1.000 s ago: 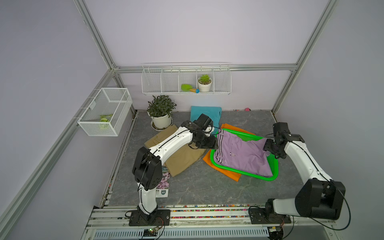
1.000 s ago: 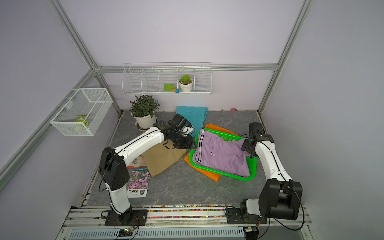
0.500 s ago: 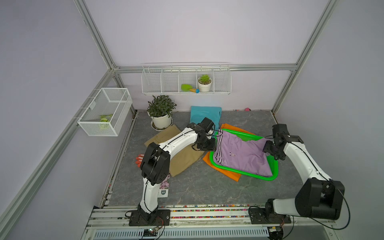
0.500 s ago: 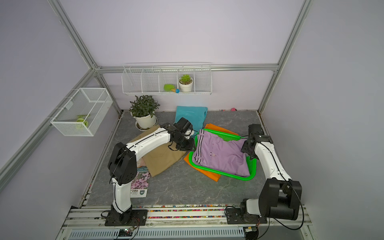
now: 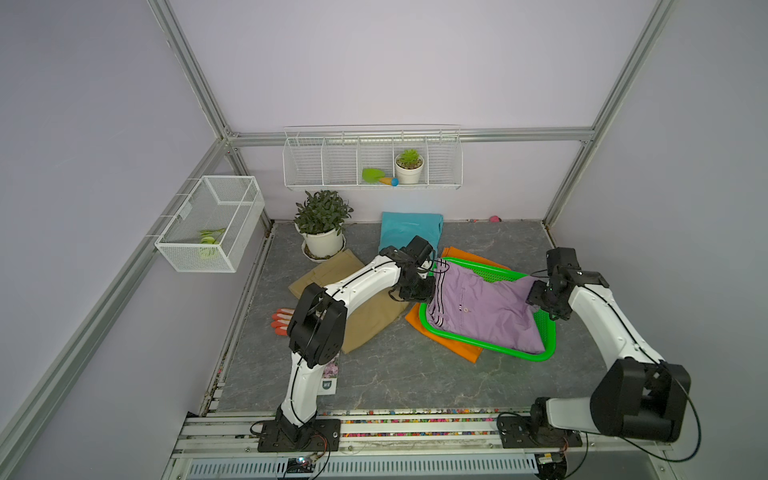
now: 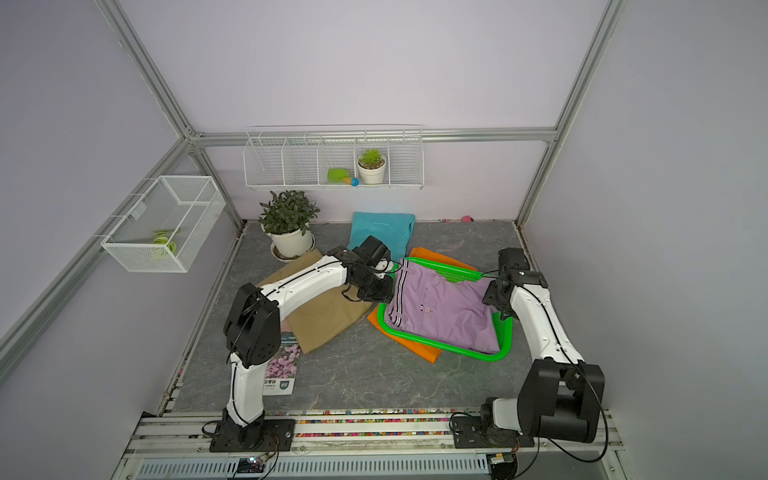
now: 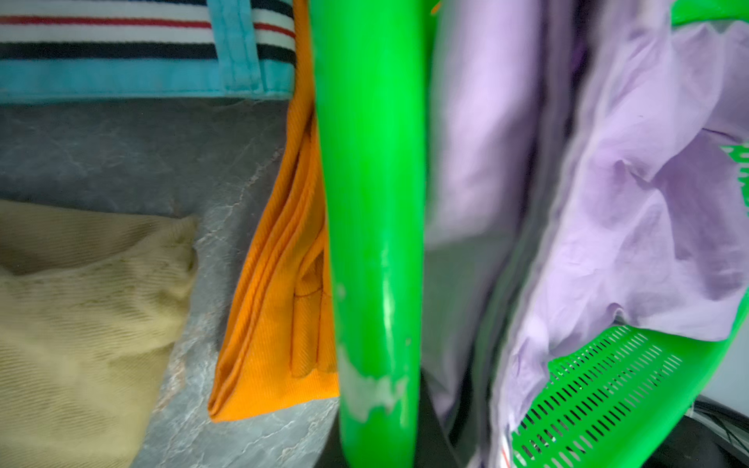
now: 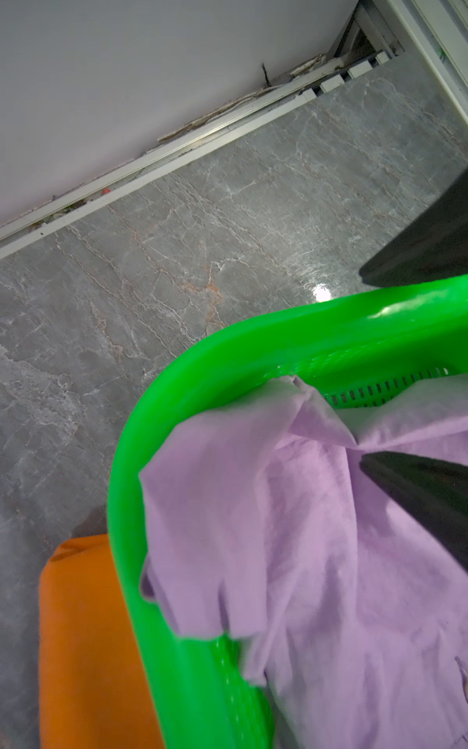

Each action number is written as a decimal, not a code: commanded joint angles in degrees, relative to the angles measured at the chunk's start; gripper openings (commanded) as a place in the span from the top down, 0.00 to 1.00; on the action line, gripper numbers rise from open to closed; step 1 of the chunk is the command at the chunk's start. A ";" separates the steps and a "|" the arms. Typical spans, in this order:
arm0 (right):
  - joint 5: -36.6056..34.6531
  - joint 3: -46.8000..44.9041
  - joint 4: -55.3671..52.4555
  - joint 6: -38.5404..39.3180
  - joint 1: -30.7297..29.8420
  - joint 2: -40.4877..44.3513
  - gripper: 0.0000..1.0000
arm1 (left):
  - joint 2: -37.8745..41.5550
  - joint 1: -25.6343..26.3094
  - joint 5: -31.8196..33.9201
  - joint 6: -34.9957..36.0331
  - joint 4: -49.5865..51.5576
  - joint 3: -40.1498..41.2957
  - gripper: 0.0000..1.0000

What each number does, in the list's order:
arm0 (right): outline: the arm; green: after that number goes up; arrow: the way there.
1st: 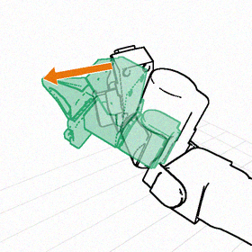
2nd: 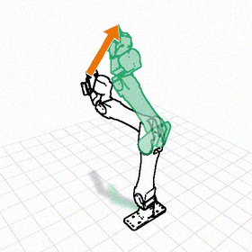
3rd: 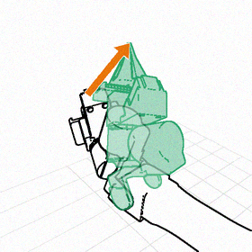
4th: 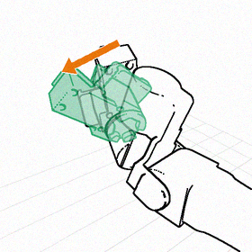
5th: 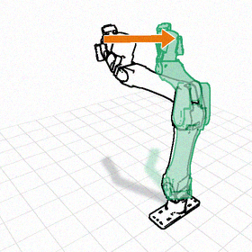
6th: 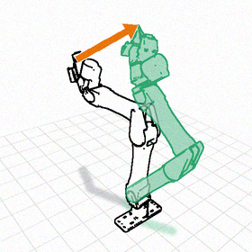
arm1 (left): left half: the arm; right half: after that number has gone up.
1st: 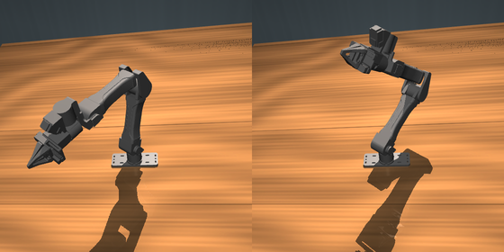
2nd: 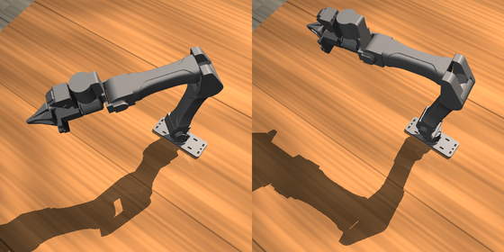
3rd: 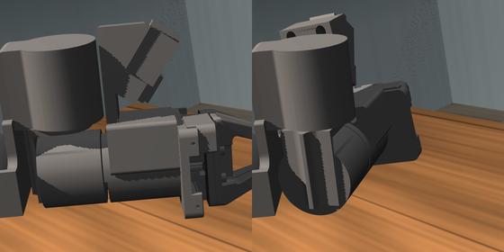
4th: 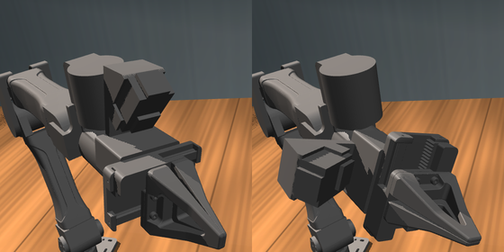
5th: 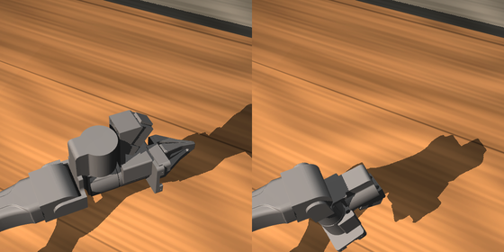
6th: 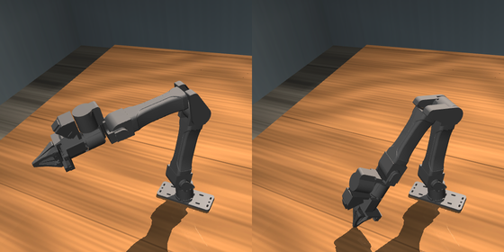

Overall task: Put the folded long pants in the basket
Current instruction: Pick up the basket from the center of the board, then place the basket at the center of the board.

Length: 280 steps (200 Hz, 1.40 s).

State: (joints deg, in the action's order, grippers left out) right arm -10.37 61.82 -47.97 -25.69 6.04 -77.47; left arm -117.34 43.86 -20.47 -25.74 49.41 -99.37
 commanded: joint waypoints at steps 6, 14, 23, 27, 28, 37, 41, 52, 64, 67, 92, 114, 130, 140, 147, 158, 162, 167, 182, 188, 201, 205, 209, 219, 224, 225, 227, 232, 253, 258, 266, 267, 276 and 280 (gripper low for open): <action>6.33 1.40 2.26 -1.05 -0.22 4.38 0.31 | 6.17 -1.05 -3.30 -0.54 0.38 -1.15 1.00; 7.95 2.18 2.13 -1.09 -0.17 5.15 0.31 | 7.90 -1.89 -4.39 -0.63 0.58 -0.36 1.00; 9.59 3.05 1.96 -1.10 -0.17 5.83 0.32 | 10.42 -2.87 -5.55 -0.89 0.59 0.93 1.00; 10.24 3.42 1.91 -1.05 -0.21 5.99 0.32 | 11.71 -3.47 -6.05 -1.02 0.46 1.67 1.00; 10.39 3.54 1.91 -1.08 -0.22 6.09 0.32 | 11.96 -3.58 -6.24 -1.09 0.35 1.87 1.00; 11.80 4.30 1.99 -1.00 -0.12 6.66 0.32 | 15.08 -4.80 -7.60 -1.00 -0.33 3.37 1.00; 12.29 4.60 2.06 -1.02 -0.19 6.86 0.32 | 16.16 -5.37 -7.90 -1.08 -0.30 3.89 1.00; 13.37 5.02 2.66 -0.97 -0.24 7.62 0.32 | 18.84 -6.98 -8.85 -0.66 0.75 5.23 1.00; 14.10 5.06 3.71 -0.54 -0.18 8.43 0.32 | 21.63 -9.60 -10.54 -0.29 0.51 7.48 1.00; 14.14 4.99 3.89 -0.55 -0.23 8.58 0.32 | 22.29 -10.33 -10.88 -0.20 0.47 8.12 1.00; 14.19 4.80 4.22 -0.28 -0.17 8.49 0.32 | 26.36 -17.30 -14.67 0.17 -1.06 12.21 1.00; 15.32 4.10 4.11 -0.32 -0.23 7.20 0.32 | 27.60 -22.57 -10.44 2.27 1.57 13.48 1.00; 16.18 3.14 4.26 -0.89 -0.21 5.70 0.32 | 27.93 -26.89 -9.51 2.86 2.25 14.99 1.00; 16.98 2.55 4.37 -1.28 -0.21 4.59 0.32 | 28.45 -29.40 -7.69 2.97 2.10 16.34 1.00; 17.67 2.15 4.45 -1.46 -0.24 3.76 0.32 | 28.91 -31.02 -6.10 2.98 1.80 17.24 1.00; 18.70 1.48 4.90 -1.94 -0.40 2.66 0.33 | 29.30 -32.60 -4.11 3.38 0.65 18.87 1.00; 19.11 1.04 5.31 -2.04 -0.42 2.24 0.33 | 29.21 -33.02 -3.63 3.56 0.40 19.37 1.00; 19.60 0.44 5.77 -2.22 -0.59 1.80 0.33 | 28.81 -33.65 -3.46 3.80 0.40 19.83 1.00; 20.79 -0.89 7.09 -2.67 -1.22 0.67 0.33 | 27.38 -34.58 -2.98 5.04 1.01 20.72 1.00; 20.98 -1.28 7.55 -2.66 -1.56 0.21 0.33 | 27.02 -34.95 -2.18 4.99 1.45 21.05 1.00; 20.79 -1.95 8.22 -2.20 -2.65 -0.92 0.33 | 26.91 -36.50 -0.81 5.04 1.13 22.74 1.00; 20.50 -1.99 8.18 -1.99 -3.05 -1.45 0.33 | 27.11 -37.11 -0.49 5.13 0.97 23.28 1.00; 20.12 -1.97 8.11 -1.70 -3.39 -1.93 0.33 | 27.28 -37.84 -0.41 5.36 1.00 23.67 1.00; 19.25 -1.76 7.83 -0.72 -4.62 -3.32 0.34 | 27.91 -39.80 -0.28 5.85 0.85 24.43 1.00; 18.81 -1.57 7.64 -0.29 -5.24 -4.03 0.34 | 28.35 -40.90 -0.02 5.81 0.50 24.86 1.00; 18.72 -1.59 7.67 -0.22 -5.29 -4.19 0.34 | 28.46 -41.02 -0.02 5.75 0.42 24.89 1.00; 18.61 -1.48 7.66 -0.05 -5.61 -4.47 0.34 | 28.65 -41.45 -0.01 5.71 0.20 25.12 1.00; 18.34 -1.52 7.83 0.36 -6.24 -5.22 0.34 | 28.87 -42.24 -0.05 5.71 0.14 25.27 1.00; 18.39 -1.45 8.58 0.94 -8.54 -8.24 0.37 | 28.78 -43.15 1.21 6.83 2.00 23.64 0.61; 18.33 -1.49 8.89 0.77 -8.96 -8.96 0.39 | 28.95 -43.15 1.31 6.91 2.23 23.32 0.54; 18.50 -1.50 9.83 0.56 -9.74 -10.01 0.40 | 29.51 -43.15 1.09 6.81 2.33 23.28 0.47; 18.57 -1.51 9.96 0.65 -9.87 -10.17 0.40 | 29.57 -43.15 1.11 6.74 2.30 23.27 0.46; 18.74 -0.96 10.75 1.34 -10.71 -11.56 0.41 | 30.43 -43.15 1.39 6.12 2.61 23.30 0.42; 18.56 -0.47 10.62 1.58 -11.09 -12.26 0.41 | 30.96 -43.15 1.26 5.83 2.74 23.34 0.40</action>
State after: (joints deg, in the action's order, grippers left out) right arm 8.64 60.75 -39.44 -25.61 -3.22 -86.74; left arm -90.28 0.34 -20.01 -20.01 52.62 -74.11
